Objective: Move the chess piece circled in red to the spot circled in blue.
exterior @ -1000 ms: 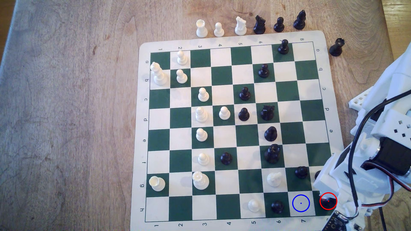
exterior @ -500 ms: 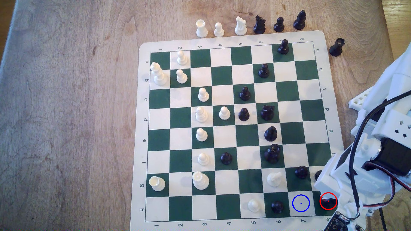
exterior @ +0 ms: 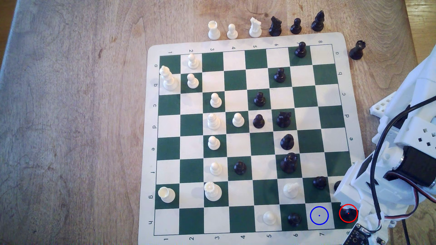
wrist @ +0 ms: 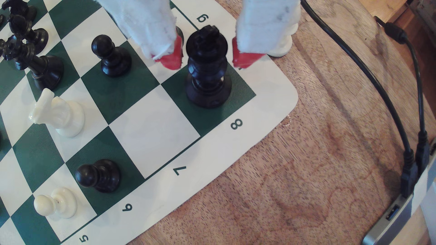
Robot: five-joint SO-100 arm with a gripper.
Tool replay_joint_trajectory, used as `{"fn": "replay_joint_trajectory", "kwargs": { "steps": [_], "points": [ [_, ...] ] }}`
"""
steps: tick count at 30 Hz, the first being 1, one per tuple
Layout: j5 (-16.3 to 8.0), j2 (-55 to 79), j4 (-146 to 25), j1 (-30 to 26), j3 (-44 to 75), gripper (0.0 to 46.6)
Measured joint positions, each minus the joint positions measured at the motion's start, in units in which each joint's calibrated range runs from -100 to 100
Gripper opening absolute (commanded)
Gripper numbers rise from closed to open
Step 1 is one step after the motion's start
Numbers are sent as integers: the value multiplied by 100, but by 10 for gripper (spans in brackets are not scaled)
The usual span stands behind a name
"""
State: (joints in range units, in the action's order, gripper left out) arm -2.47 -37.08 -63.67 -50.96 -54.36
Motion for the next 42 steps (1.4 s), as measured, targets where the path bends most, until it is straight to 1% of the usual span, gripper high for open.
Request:
{"fn": "replay_joint_trajectory", "kwargs": {
  "steps": [2, 4, 7, 8, 12, 17, 26, 33, 42],
  "points": [
    [0, 0, 8, 0, 0, 109],
    [0, 0, 8, 0, 0, 91],
    [0, 0, 8, 0, 0, 46],
    [0, 0, 8, 0, 0, 25],
    [0, 0, -40, 0, 0, 5],
    [20, -84, -135, -7, 0, 3],
    [20, -695, -534, 7, 0, 3],
    [29, -704, -104, 354, 63, 3],
    [186, -25, 526, 752, 72, 3]
  ]
}}
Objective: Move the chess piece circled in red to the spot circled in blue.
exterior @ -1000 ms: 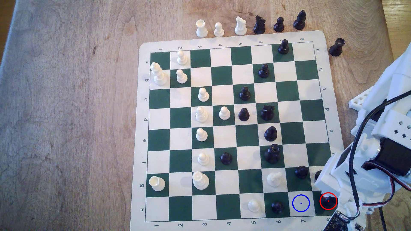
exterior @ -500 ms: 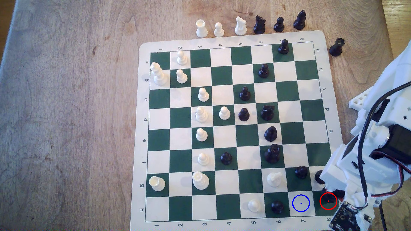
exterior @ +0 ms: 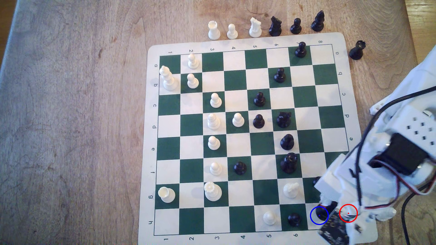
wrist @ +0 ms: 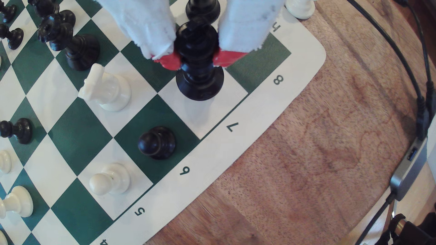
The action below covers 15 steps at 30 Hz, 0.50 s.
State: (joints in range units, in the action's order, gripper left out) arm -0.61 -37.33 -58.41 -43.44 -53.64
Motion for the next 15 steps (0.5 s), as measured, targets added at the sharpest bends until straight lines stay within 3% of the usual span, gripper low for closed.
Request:
{"fn": "replay_joint_trajectory", "kwargs": {
  "steps": [15],
  "points": [
    [59, 561, 335, 74, 0, 4]
  ]
}}
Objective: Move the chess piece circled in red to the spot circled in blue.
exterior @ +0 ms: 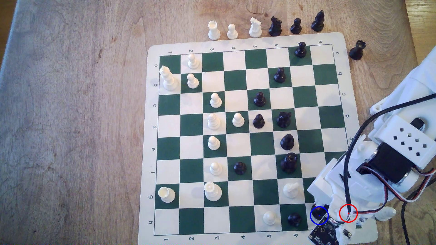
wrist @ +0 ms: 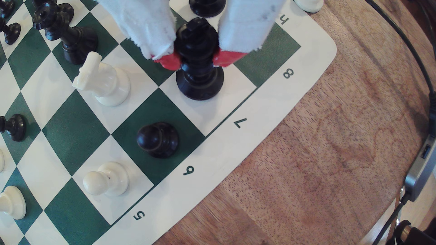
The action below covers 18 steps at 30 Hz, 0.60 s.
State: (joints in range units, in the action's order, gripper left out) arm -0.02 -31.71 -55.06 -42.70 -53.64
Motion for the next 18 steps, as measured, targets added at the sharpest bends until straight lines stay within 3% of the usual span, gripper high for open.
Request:
{"fn": "replay_joint_trajectory", "kwargs": {
  "steps": [18],
  "points": [
    [0, 0, 112, -103, 0, 7]
  ]
}}
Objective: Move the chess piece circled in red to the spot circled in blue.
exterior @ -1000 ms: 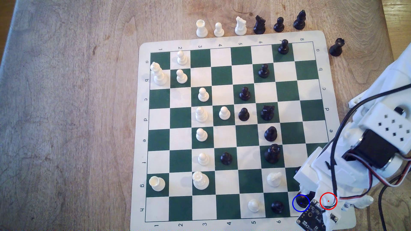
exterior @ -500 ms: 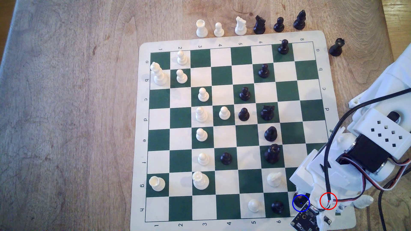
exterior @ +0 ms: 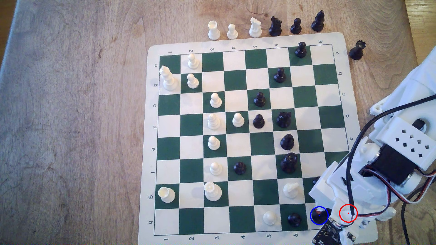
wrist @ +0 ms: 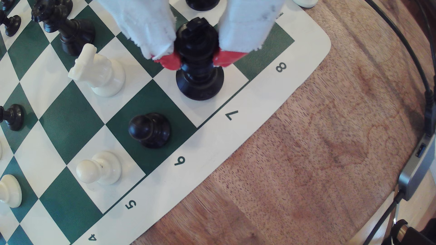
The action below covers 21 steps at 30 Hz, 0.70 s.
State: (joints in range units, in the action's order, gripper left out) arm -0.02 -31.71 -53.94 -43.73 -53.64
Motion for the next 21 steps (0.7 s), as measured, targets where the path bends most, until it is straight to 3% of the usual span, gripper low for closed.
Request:
{"fn": "replay_joint_trajectory", "kwargs": {
  "steps": [6, 12, 21],
  "points": [
    [0, 109, 48, 0, 0, 17],
    [0, 168, 48, 0, 163, 149],
    [0, 168, 48, 7, 181, 205]
  ]
}}
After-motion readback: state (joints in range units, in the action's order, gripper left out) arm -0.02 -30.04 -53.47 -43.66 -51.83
